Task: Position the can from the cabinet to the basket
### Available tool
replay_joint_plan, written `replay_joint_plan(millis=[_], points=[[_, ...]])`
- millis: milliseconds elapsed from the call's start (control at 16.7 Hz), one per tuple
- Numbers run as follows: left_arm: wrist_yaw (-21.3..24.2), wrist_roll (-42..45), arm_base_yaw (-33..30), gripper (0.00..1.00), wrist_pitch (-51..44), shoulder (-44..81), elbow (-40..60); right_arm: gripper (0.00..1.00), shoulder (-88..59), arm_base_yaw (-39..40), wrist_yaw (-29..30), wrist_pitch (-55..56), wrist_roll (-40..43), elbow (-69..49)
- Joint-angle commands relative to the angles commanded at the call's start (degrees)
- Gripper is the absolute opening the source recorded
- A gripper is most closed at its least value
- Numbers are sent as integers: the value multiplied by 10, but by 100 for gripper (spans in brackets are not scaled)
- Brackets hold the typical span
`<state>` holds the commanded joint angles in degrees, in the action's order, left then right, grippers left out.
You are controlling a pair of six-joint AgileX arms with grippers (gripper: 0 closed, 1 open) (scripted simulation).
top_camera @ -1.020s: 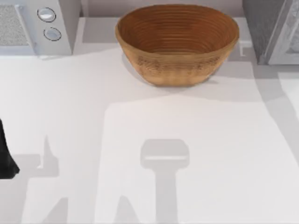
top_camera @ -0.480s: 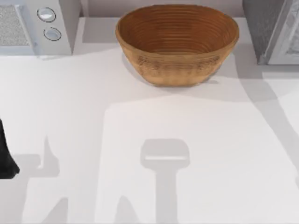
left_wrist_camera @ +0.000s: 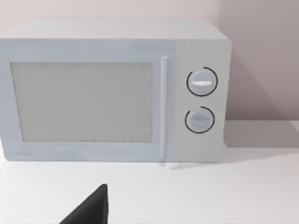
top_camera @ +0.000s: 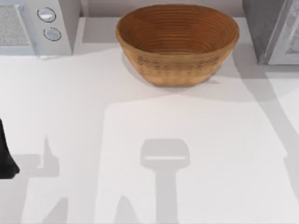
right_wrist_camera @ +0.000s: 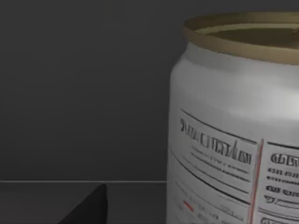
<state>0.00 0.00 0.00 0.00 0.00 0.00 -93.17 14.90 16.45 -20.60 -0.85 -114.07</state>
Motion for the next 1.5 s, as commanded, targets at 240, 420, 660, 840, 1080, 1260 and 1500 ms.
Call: replay_joint_plan(millis=[240, 420, 660, 840, 1080, 1260, 1500], points=[[0, 0, 0, 100, 0, 0, 0, 100, -27, -7, -7, 0, 0, -27], [0, 0, 0, 100, 0, 0, 0, 92, -27, -7, -7, 0, 0, -27], [0, 0, 0, 100, 0, 0, 0, 62, -27, -7, -7, 0, 0, -27], [0, 0, 0, 100, 0, 0, 0, 40, -27, -7, -7, 0, 0, -27], [0, 0, 0, 100, 0, 0, 0, 10, -27, -7, -7, 0, 0, -27], [0, 0, 0, 100, 0, 0, 0, 0, -27, -7, -7, 0, 0, -27], [0, 0, 0, 100, 0, 0, 0, 0, -27, -7, -7, 0, 0, -27]])
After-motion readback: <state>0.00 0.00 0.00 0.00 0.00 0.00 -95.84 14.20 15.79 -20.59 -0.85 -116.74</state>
